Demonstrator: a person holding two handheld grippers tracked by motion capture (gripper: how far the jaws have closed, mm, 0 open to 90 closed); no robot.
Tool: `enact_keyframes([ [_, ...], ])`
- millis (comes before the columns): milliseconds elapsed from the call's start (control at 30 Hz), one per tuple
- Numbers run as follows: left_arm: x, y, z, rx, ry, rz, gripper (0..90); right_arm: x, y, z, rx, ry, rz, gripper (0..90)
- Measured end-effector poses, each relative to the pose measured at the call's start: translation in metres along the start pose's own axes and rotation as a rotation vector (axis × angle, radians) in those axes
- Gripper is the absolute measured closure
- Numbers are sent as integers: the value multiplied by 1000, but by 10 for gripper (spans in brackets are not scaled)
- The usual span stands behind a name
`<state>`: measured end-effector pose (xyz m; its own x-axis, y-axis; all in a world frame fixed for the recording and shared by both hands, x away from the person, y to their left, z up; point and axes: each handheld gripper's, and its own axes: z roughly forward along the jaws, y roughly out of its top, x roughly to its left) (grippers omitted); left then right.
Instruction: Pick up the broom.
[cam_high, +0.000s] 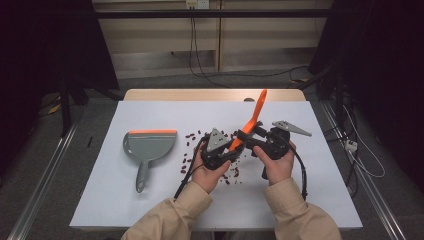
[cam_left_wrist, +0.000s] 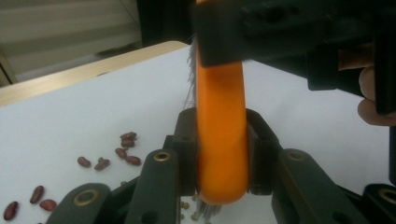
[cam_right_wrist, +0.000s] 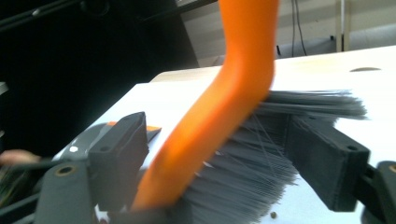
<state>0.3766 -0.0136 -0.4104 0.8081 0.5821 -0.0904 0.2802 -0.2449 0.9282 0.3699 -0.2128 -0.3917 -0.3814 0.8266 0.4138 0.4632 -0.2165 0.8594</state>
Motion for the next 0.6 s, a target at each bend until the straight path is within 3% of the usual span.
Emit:
enact_keyframes([
  [100,-2,0,0,-17,5,25,700,1,1,2,-1,-22,38,243],
  [133,-5,1,0,-22,11,44,696,1,1,4,7,-26,65,237],
  [167,-6,1,0,-26,16,53,687,3,1,8,17,-26,100,287],
  [200,-8,2,-1,-32,21,63,687,3,1,8,17,-26,100,287],
  [233,-10,4,-2,-36,22,77,683,6,3,11,27,-58,77,328],
  [267,-14,5,-3,-39,25,102,678,6,3,11,25,-56,89,365],
  [333,-15,5,-3,-38,28,110,669,7,4,12,24,-51,103,381],
  [367,-15,5,-3,-37,26,112,632,7,5,12,25,-33,149,495],
  [433,-16,5,-2,-32,40,133,613,7,6,11,19,-24,173,527],
  [500,-17,3,-1,-28,23,133,520,4,9,11,0,22,213,691],
  [533,-17,4,-2,-36,10,143,555,3,10,10,-4,38,210,704],
  [567,-15,4,-4,-37,-11,128,561,2,15,8,4,-5,130,705],
  [600,-13,5,-7,-36,-13,121,561,2,15,8,4,-5,130,705],
])
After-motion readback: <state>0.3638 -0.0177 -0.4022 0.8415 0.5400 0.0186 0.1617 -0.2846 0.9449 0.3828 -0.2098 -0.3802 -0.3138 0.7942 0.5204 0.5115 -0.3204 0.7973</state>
